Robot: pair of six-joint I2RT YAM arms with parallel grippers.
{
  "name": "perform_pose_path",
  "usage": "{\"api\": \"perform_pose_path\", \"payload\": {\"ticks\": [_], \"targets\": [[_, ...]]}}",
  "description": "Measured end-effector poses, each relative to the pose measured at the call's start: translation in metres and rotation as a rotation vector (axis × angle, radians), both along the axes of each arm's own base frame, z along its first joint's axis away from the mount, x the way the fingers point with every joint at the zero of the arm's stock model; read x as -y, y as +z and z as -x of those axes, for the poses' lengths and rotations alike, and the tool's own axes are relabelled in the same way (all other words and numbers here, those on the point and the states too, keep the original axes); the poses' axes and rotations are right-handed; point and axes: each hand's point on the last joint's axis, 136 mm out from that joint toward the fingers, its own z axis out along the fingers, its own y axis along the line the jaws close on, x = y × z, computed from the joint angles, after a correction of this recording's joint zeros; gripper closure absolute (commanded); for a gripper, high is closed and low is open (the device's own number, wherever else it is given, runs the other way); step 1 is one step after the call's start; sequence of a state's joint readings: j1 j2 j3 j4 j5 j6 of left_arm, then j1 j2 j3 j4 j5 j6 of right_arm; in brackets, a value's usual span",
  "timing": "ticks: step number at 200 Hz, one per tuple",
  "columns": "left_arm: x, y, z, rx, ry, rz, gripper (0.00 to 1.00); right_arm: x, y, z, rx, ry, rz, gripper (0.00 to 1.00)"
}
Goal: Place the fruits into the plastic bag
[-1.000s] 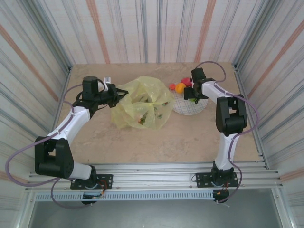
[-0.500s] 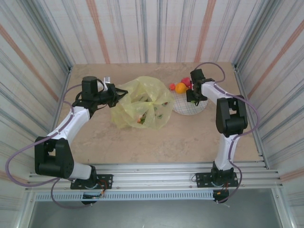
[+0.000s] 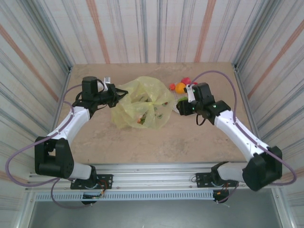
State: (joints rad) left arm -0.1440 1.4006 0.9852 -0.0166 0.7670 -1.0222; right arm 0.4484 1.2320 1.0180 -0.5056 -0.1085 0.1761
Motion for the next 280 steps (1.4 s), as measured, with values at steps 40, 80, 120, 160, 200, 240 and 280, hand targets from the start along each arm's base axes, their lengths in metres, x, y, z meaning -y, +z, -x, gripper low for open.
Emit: {"api": "perform_pose_path", "payload": {"ticks": [40,80,120,160,200,240,280], "targets": [[0.001,0.0,0.0,0.0,-0.002,0.0,1.0,-0.055,-0.007,0.03,-0.039,0.203,-0.06,0.35],[0.001,0.0,0.0,0.0,-0.002,0.0,1.0,-0.107,-0.033,0.018,-0.094,0.312,-0.015,0.37],[0.002,0.0,0.001,0.0,-0.007,0.0,1.0,-0.14,-0.057,0.001,-0.105,0.35,-0.022,0.35],[0.004,0.0,0.002,0.0,-0.012,0.002,1.0,-0.183,-0.075,-0.019,-0.068,0.337,-0.087,0.3],[0.008,0.0,0.004,0.0,-0.024,0.003,1.0,-0.214,-0.077,-0.046,-0.017,0.219,-0.156,0.26],[0.009,0.001,0.005,0.0,-0.03,0.006,1.0,-0.226,-0.067,-0.073,0.032,0.084,-0.22,0.19],[0.009,0.001,0.005,0.0,-0.03,0.006,1.0,-0.23,-0.07,-0.086,0.032,0.027,-0.232,0.12]]}}
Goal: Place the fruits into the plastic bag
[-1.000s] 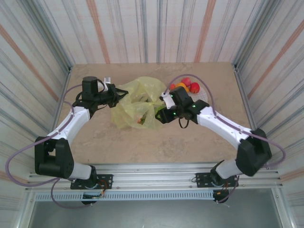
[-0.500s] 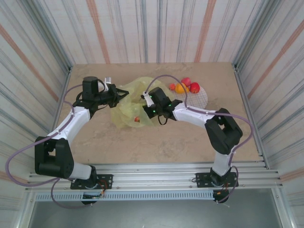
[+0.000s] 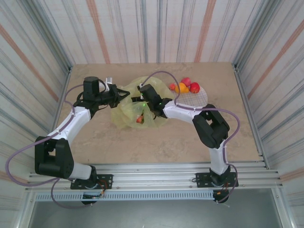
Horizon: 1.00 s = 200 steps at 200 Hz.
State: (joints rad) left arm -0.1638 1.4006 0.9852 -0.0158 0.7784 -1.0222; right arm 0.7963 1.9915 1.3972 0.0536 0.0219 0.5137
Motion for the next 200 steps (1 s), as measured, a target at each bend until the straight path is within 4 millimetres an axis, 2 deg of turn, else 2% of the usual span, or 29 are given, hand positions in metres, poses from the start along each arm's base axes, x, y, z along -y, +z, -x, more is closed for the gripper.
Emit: {"api": "perform_pose_path", "payload": {"ticks": [43,86,113,171,200], "targets": [[0.0,0.001,-0.001,0.006,0.0,0.001,1.0,0.008,0.005,0.0,-0.001,-0.009,0.004,0.12],[0.0,0.001,-0.001,0.007,0.0,0.001,1.0,0.029,0.034,0.015,0.03,-0.006,-0.004,0.12],[0.0,0.001,-0.001,0.007,0.0,0.001,1.0,0.042,0.045,0.029,0.04,0.006,0.006,0.12],[0.0,0.001,-0.001,0.004,0.002,0.003,1.0,0.071,0.046,0.071,0.026,0.112,0.07,0.13],[-0.001,0.001,-0.001,0.004,0.004,0.003,1.0,0.094,0.052,0.086,0.04,0.137,0.109,0.13]]}}
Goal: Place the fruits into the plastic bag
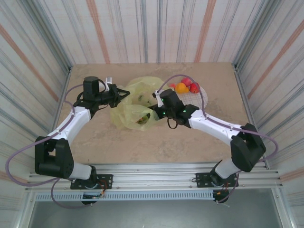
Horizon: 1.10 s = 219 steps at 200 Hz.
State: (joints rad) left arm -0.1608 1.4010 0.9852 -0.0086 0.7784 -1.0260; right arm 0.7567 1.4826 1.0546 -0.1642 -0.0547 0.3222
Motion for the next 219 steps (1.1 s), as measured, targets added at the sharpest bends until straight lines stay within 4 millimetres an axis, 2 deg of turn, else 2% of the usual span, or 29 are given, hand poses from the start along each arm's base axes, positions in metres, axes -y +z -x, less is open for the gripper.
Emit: {"api": "perform_pose_path", "payload": {"ticks": [43,90,110,132,156,171,219], "targets": [[-0.002,0.0,-0.001,-0.001,0.005,0.0,1.0,0.035,0.025,0.003,0.056,-0.031,-0.006,0.13],[-0.002,-0.001,-0.001,-0.002,0.005,0.0,1.0,0.052,0.049,0.001,0.101,-0.06,-0.051,0.13],[-0.002,-0.001,-0.001,-0.002,0.005,0.0,1.0,0.066,0.053,-0.008,0.116,-0.109,-0.043,0.12],[-0.002,-0.001,-0.001,-0.004,0.005,-0.001,1.0,0.098,0.048,-0.026,0.117,-0.22,-0.002,0.1],[-0.002,-0.003,-0.002,-0.008,0.004,-0.001,1.0,0.145,0.041,-0.052,0.109,-0.37,0.033,0.1],[-0.001,-0.004,-0.002,-0.011,0.005,-0.002,1.0,0.172,0.03,-0.069,0.085,-0.454,0.064,0.09],[-0.001,-0.005,-0.002,-0.013,0.004,-0.002,1.0,0.223,-0.009,-0.116,-0.024,-0.605,0.154,0.09]]}}
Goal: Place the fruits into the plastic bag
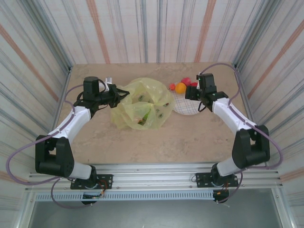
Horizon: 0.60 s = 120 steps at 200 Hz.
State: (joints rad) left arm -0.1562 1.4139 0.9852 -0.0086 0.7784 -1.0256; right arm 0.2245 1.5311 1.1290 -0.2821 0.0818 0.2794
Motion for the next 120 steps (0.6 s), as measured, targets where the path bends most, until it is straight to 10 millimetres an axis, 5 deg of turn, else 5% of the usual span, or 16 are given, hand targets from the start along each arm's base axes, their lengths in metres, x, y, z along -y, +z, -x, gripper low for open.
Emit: {"api": "perform_pose_path", "payload": {"ticks": [48,120], "targets": [[-0.002,0.0,-0.001,0.0,0.006,0.0,1.0,0.035,-0.036,-0.053,-0.089,-0.096,0.018,0.1],[-0.005,-0.001,-0.002,-0.004,0.01,0.002,1.0,0.033,-0.078,-0.1,-0.197,-0.101,0.032,0.13]]}}
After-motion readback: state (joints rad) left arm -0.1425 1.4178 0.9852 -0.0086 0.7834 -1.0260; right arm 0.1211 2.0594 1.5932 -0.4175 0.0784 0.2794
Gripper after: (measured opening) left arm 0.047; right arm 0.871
